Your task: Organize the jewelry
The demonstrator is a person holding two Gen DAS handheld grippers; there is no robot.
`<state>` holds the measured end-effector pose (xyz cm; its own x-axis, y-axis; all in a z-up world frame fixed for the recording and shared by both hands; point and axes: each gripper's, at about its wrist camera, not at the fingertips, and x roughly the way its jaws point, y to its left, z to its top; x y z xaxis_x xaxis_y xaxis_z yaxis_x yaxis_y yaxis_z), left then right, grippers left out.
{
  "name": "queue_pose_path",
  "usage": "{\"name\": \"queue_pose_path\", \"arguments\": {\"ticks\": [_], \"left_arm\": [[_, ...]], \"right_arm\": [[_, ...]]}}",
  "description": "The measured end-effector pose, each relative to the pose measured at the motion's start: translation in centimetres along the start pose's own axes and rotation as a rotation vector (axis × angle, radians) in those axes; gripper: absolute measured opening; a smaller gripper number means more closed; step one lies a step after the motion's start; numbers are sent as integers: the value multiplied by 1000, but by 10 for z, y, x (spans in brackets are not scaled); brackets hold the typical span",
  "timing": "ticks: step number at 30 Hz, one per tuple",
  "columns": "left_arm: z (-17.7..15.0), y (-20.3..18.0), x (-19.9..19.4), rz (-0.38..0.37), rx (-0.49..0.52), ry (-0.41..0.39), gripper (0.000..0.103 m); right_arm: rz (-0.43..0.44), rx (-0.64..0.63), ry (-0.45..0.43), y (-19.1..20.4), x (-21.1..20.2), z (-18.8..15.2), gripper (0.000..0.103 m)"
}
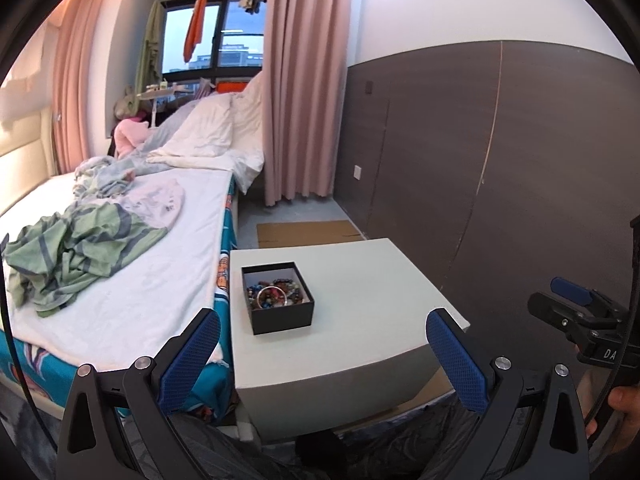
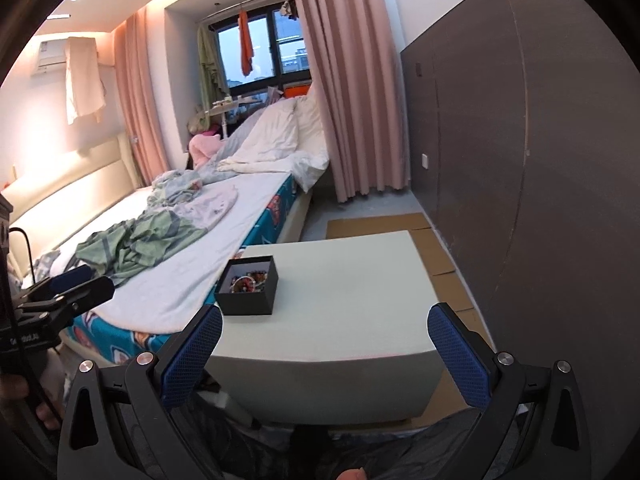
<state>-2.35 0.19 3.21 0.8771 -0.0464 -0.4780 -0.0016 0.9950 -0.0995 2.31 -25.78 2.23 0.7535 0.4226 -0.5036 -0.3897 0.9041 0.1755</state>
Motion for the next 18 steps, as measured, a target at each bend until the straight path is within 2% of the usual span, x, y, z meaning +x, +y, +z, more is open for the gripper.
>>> {"name": "queue_pose_path", "arguments": {"ticks": [13, 18], "left_arm": [[-1, 11, -6, 30, -5, -16, 103], [0, 11, -8, 28, -1, -21, 102]], "right_arm": [[21, 15, 1, -3, 6, -6, 103], [2, -1, -7, 1, 3, -7, 103]]}}
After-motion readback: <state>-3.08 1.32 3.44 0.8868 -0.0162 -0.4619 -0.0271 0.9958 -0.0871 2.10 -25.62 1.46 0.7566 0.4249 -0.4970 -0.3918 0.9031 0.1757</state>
